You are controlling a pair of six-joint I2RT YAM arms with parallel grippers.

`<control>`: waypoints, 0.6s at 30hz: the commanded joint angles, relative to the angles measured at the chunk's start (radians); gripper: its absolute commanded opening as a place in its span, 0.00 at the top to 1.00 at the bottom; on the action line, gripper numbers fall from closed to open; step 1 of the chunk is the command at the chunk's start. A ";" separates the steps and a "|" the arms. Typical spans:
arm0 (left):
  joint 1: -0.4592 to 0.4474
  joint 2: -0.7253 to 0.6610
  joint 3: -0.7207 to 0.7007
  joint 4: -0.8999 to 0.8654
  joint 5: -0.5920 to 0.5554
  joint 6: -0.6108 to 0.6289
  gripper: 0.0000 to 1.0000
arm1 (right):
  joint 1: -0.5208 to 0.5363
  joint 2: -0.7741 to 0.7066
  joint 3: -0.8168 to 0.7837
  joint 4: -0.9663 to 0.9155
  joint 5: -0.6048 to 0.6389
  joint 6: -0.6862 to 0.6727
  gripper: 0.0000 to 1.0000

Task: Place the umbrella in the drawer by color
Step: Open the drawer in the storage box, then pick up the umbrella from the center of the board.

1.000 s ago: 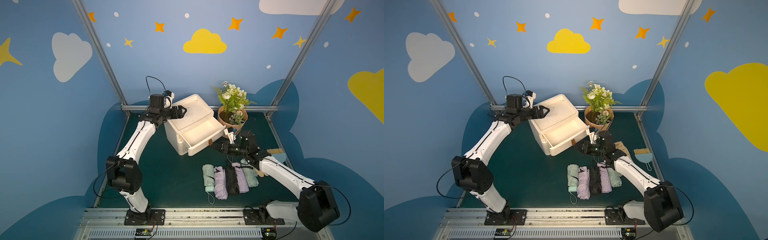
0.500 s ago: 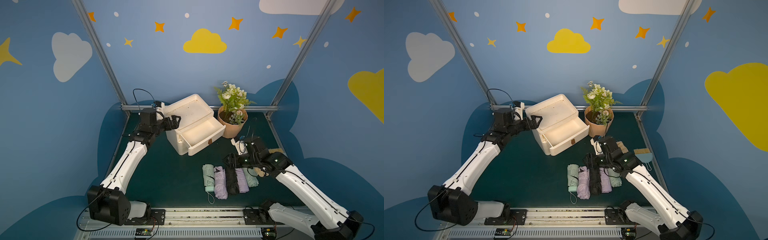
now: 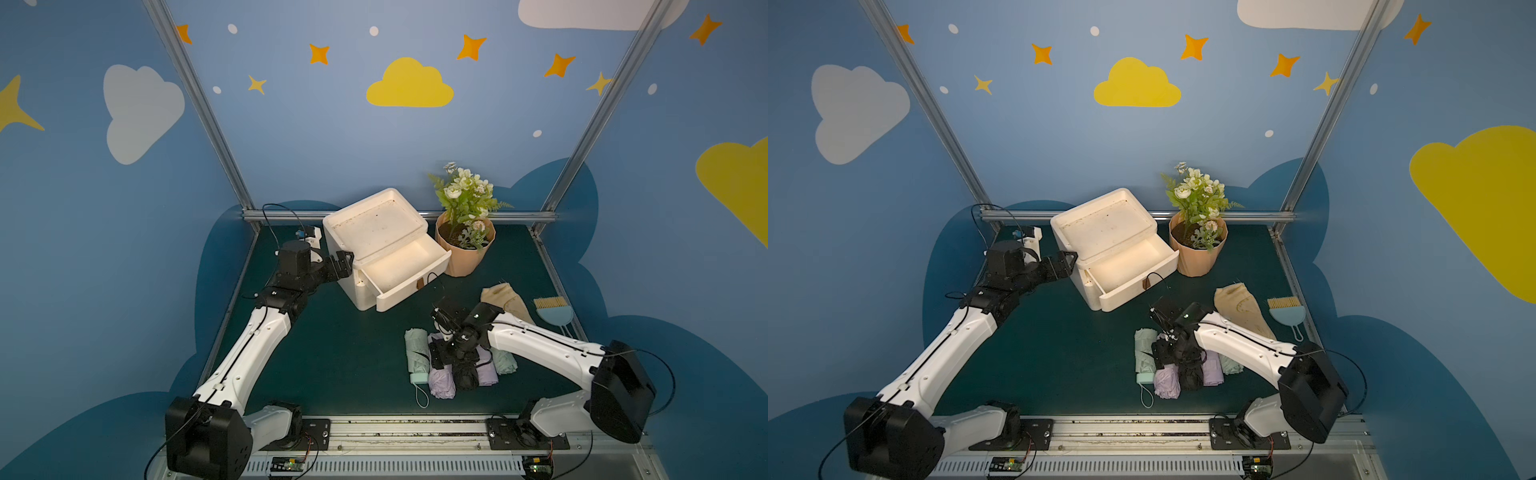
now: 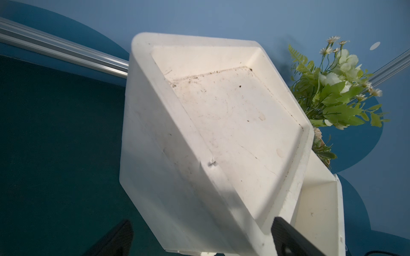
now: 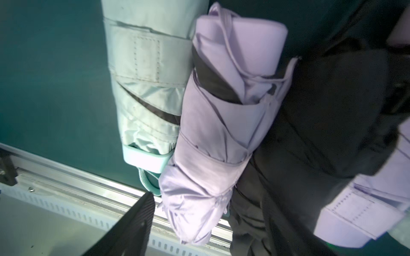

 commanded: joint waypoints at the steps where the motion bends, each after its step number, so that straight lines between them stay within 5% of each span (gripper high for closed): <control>1: 0.004 -0.024 0.000 -0.006 -0.015 0.000 0.00 | 0.019 0.031 0.034 -0.048 0.036 0.018 0.19; 9: 0.005 -0.028 -0.004 -0.012 -0.026 0.001 0.00 | 0.029 0.152 0.071 -0.081 0.063 0.012 0.11; 18: 0.005 -0.037 -0.010 -0.026 -0.033 -0.002 0.00 | 0.032 0.252 0.071 -0.127 0.110 0.000 0.16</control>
